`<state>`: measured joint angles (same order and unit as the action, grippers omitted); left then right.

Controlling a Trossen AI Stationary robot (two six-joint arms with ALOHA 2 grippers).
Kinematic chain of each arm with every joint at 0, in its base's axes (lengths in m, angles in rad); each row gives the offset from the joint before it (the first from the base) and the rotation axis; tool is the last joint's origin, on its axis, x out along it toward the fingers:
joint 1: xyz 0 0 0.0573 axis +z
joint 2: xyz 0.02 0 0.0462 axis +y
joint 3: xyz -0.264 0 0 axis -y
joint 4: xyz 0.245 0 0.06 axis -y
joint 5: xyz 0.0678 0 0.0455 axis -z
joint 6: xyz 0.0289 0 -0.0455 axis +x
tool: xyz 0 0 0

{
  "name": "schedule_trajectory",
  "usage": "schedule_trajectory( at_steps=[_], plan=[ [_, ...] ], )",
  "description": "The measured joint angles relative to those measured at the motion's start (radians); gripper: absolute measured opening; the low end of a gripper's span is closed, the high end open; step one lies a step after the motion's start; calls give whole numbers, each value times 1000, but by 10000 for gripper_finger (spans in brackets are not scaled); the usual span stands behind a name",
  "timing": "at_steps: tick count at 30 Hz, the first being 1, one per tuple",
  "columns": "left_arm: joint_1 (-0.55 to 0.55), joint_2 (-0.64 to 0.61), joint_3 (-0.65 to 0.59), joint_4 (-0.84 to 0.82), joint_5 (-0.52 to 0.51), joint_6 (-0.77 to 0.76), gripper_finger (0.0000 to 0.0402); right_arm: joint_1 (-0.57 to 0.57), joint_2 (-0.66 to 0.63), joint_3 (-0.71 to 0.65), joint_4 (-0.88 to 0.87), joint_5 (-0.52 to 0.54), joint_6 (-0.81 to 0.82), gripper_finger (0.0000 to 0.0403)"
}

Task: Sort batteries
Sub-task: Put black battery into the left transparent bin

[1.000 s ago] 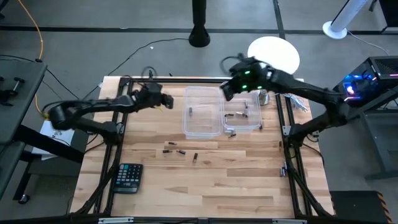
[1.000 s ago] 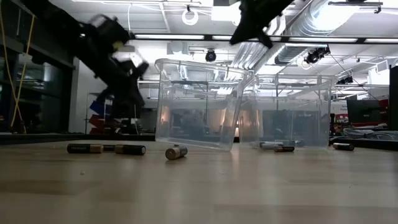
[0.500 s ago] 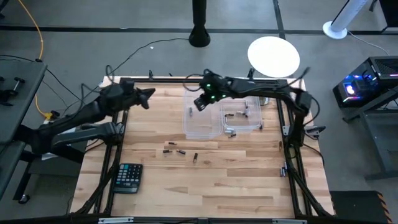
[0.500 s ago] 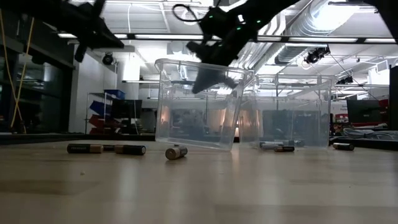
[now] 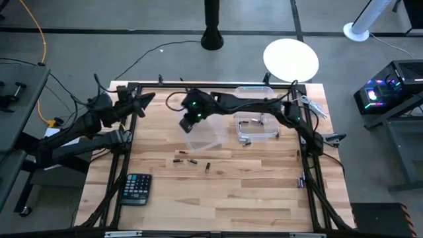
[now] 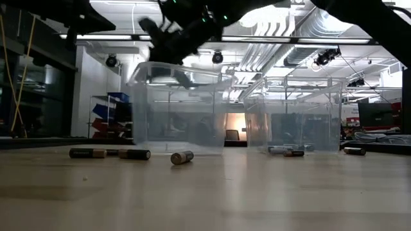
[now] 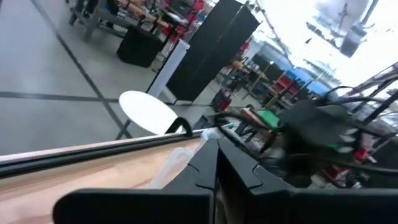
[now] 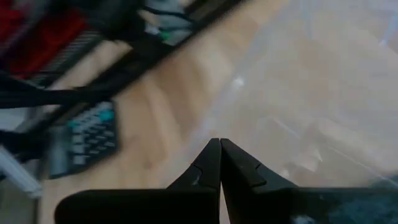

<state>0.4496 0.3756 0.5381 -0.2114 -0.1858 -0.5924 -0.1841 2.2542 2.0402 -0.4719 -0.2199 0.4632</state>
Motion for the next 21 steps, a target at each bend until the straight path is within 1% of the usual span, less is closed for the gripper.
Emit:
schedule_trajectory(
  at_steps=[4, 7, 9, 12, 14, 18, 21],
  plan=[
    [0, 0, 0, -39, -8, 1, 0, 30, 42, 127, -9, -48, -49, 0],
    [0, 0, 0, -75, -10, 2, 0, 31, 44, 205, -68, -49, -98, 0],
    [0, 0, 0, -100, -18, 2, 0, 22, 32, 256, -149, -17, -130, 0],
    [1, 1, 0, -173, -59, 2, 0, -1, 9, 319, -295, 72, -203, 0],
    [1, 6, 0, -239, -92, -5, 0, -23, -19, 301, -364, 98, -230, 0],
    [1, 10, 0, -389, -137, -83, 0, -69, -40, 252, -522, 117, -255, 0],
    [1, 11, 0, -488, -162, -136, 0, -94, -47, 250, -605, 182, -291, 0]
  ],
)
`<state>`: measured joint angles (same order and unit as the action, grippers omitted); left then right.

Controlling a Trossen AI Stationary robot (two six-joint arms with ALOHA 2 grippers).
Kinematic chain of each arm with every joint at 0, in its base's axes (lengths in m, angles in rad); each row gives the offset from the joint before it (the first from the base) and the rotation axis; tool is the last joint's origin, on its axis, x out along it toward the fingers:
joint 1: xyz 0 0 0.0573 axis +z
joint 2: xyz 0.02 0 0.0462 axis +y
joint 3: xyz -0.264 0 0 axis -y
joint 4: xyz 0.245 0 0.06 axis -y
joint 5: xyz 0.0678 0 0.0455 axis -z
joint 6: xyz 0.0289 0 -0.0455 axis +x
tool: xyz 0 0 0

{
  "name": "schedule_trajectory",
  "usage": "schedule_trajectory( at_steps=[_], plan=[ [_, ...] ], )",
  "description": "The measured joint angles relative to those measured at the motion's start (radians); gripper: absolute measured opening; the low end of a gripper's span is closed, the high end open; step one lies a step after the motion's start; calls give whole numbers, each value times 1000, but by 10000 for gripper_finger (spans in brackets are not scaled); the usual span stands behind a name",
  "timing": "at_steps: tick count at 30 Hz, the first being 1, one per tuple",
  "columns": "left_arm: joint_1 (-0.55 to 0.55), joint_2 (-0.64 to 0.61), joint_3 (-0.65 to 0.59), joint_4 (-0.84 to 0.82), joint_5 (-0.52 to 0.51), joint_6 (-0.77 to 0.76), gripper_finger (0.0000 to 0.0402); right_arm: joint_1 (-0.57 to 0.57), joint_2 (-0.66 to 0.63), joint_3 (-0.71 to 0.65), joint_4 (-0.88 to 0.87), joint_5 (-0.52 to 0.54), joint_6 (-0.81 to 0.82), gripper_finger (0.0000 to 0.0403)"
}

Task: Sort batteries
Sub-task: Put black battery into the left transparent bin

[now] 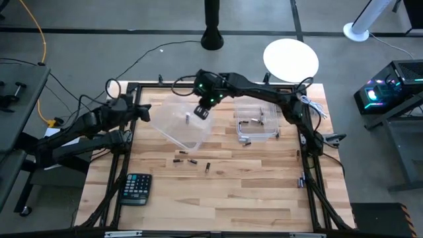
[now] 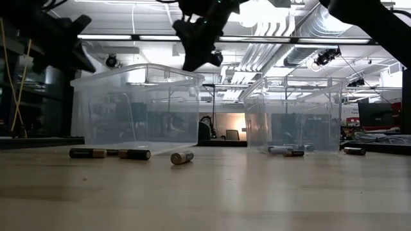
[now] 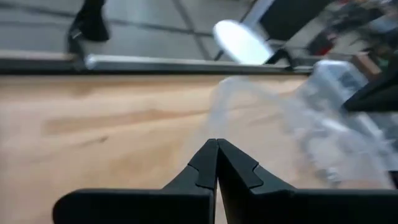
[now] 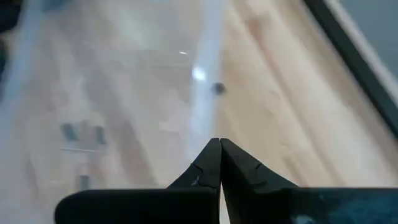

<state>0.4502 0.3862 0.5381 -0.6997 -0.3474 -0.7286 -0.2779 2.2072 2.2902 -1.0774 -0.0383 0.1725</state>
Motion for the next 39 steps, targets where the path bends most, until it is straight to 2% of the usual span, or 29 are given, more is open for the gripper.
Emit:
schedule_trajectory(
  at_steps=[4, 8, 12, 17, 25, 28, 32, 37, 39],
  plan=[
    [0, 0, 0, -136, -48, -95, 0, -38, -8, 1, -4, 65, -17, 0],
    [0, 0, 0, -253, -58, -167, 0, -106, 8, -37, 29, 68, 16, 0],
    [0, 0, 0, -319, -37, -219, 0, -159, 30, -141, 81, -38, 83, 0],
    [0, 0, 0, -320, 6, -184, 0, -123, 30, -247, 172, -173, 96, 0],
    [-2, -11, 6, -375, 241, -133, 0, -37, 30, -270, 178, -232, 62, 0],
    [-14, -12, 57, -402, 301, -108, 0, -23, 29, -270, 178, -232, 62, 0],
    [-19, -13, 150, -482, 347, -161, 0, -24, 29, -270, 178, -232, 62, 0],
    [-20, -8, 177, -453, 585, -257, 0, -30, 29, -269, 200, -296, 62, 0],
    [-22, 3, 158, -453, 604, -262, 0, -29, 29, -268, 209, -303, 62, 0]
  ],
)
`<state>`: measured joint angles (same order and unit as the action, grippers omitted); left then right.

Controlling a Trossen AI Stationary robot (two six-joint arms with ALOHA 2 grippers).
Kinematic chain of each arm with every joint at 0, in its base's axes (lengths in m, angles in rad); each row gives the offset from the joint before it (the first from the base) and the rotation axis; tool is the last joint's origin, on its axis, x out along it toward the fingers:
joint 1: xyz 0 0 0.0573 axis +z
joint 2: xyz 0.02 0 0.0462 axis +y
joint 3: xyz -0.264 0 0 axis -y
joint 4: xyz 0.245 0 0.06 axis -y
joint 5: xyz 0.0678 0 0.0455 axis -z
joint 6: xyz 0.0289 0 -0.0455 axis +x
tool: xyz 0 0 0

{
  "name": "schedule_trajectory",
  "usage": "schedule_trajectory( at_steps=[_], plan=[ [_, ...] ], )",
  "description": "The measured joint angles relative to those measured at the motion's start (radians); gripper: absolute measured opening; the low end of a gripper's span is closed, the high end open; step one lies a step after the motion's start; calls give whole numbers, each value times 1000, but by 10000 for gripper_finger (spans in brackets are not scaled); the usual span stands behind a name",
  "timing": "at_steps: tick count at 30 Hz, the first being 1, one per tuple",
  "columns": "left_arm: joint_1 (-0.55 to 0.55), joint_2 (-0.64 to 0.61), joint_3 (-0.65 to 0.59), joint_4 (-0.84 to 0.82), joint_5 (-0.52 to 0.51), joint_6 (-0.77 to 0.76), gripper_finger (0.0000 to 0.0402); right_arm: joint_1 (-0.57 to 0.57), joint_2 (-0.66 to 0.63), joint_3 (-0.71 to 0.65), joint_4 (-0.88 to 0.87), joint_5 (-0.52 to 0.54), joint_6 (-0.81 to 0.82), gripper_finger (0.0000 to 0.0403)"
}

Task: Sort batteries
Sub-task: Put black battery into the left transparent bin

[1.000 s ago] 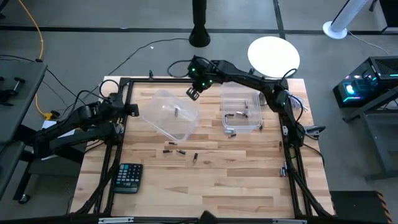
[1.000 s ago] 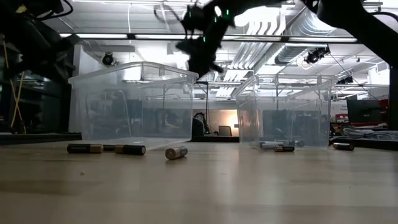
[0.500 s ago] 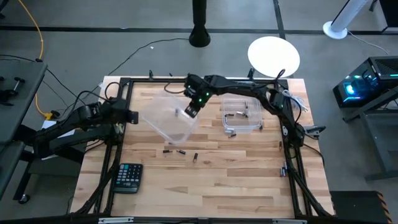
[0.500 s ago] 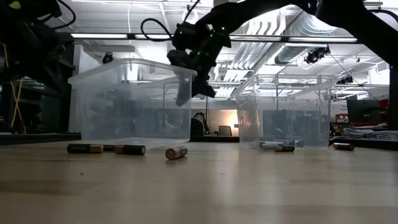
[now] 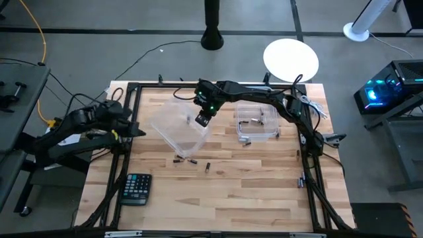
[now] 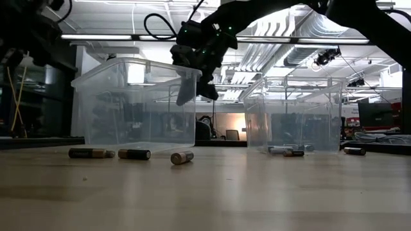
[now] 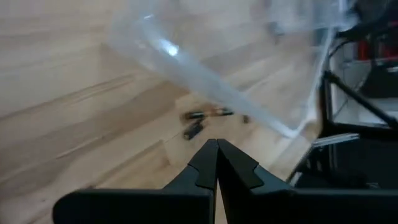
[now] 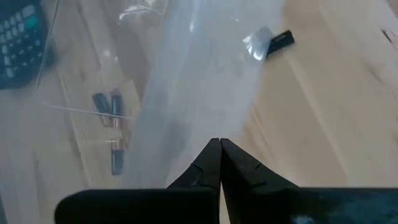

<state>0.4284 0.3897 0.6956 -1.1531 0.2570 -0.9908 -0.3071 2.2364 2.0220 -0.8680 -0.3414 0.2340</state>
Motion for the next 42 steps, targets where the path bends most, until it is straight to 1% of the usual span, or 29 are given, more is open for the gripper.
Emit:
schedule_trajectory(
  at_steps=[2, 3, 8, 9, 11, 15, 18, 23, 25, 27, 30, 35, 38, 42],
  plan=[
    [-2, 15, -37, 13, -18, 0, 0, 9, 0, 0, 9, 1, -5, 0],
    [-4, 21, -65, 47, -22, -2, 0, 16, 0, 0, 17, 0, -6, 0],
    [-19, 66, -213, 331, -29, -48, 0, 48, 0, 0, 61, -3, 22, 0],
    [-20, 75, -232, 377, -42, -55, 0, 52, -1, 0, 62, 6, 31, 0],
    [-19, 91, -241, 402, -102, -59, 0, 53, -1, 0, 87, 22, 54, 0],
    [-13, 93, -203, 365, -291, -46, 0, 67, -2, -1, 114, 30, 78, 0],
    [-13, 74, -145, 357, -383, -13, 0, 72, -1, -2, 153, 18, 80, 0],
    [-13, 55, -35, 363, -592, 38, 0, 63, -1, -2, 290, 37, 105, 0],
    [-13, 53, 3, 375, -657, 62, 0, 63, -1, -2, 345, 39, 113, 0],
    [-13, 54, 26, 364, -684, 86, 0, 62, -1, -2, 379, 43, 140, 0],
    [-13, 54, 32, 346, -696, 88, 0, 54, -1, -2, 401, 44, 160, 0],
    [-15, 72, 30, 233, -697, 77, 0, 48, 0, -2, 398, 77, 164, 0],
    [-15, 83, 29, 182, -743, 76, 0, 51, -1, -2, 414, 107, 186, 0],
    [-15, 96, 25, 166, -804, 77, 0, 48, 8, -11, 437, 106, 201, 0]
  ],
)
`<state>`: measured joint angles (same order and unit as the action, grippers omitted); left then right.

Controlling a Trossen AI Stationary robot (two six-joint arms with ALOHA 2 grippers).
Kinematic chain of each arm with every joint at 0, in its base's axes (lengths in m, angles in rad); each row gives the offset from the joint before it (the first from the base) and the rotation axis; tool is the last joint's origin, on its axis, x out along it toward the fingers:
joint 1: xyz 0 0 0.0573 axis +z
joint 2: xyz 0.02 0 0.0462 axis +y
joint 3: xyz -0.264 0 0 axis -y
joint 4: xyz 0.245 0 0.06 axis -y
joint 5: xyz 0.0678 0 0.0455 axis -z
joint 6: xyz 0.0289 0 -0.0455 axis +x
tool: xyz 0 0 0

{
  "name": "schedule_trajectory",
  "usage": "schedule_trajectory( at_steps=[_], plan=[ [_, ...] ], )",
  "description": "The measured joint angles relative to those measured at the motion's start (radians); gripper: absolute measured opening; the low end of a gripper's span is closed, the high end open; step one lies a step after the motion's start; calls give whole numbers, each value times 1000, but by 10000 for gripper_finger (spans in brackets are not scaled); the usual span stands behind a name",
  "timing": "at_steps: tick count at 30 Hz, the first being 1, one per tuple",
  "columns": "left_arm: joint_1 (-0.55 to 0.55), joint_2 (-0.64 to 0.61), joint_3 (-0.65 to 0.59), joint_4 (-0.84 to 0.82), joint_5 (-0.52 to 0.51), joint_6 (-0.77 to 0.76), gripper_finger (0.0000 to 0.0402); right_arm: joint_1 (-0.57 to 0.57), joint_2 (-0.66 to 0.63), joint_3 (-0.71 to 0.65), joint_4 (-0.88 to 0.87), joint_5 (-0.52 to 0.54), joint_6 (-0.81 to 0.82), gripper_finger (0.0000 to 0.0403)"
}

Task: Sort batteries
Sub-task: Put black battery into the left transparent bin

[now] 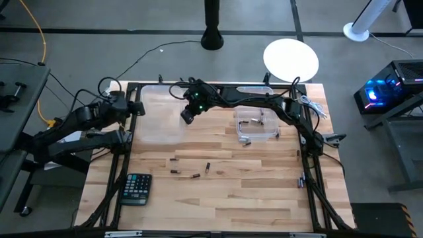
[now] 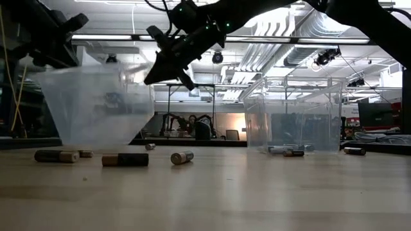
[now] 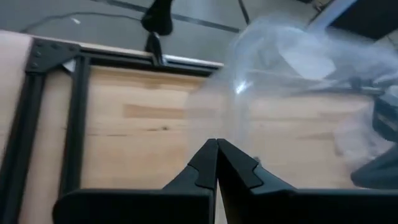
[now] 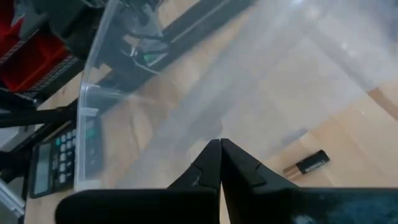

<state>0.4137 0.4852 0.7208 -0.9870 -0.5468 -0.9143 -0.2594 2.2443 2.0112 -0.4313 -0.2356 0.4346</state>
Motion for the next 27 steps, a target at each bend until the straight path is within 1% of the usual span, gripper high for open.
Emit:
schedule_trajectory(
  at_steps=[4, 10, 15, 18, 21, 27],
  plan=[
    [0, 14, -27, -2, -40, 0, 0, -10, 38, -1, -3, -6, 59, 0],
    [0, 35, -40, 1, -65, 0, 0, -32, 68, -3, -20, -27, 55, 0],
    [0, 36, -40, 52, -101, 16, 0, -67, 67, -3, -50, -30, 33, 0],
    [0, 36, -40, 88, -105, 62, 0, -92, 72, -3, -110, -28, 57, 0],
    [0, 36, -40, 117, -102, 63, 0, -104, 99, -4, -115, -25, 84, 0],
    [0, 35, -40, 149, -87, 62, 0, -72, 179, -4, -5, -8, 172, 0]
  ],
)
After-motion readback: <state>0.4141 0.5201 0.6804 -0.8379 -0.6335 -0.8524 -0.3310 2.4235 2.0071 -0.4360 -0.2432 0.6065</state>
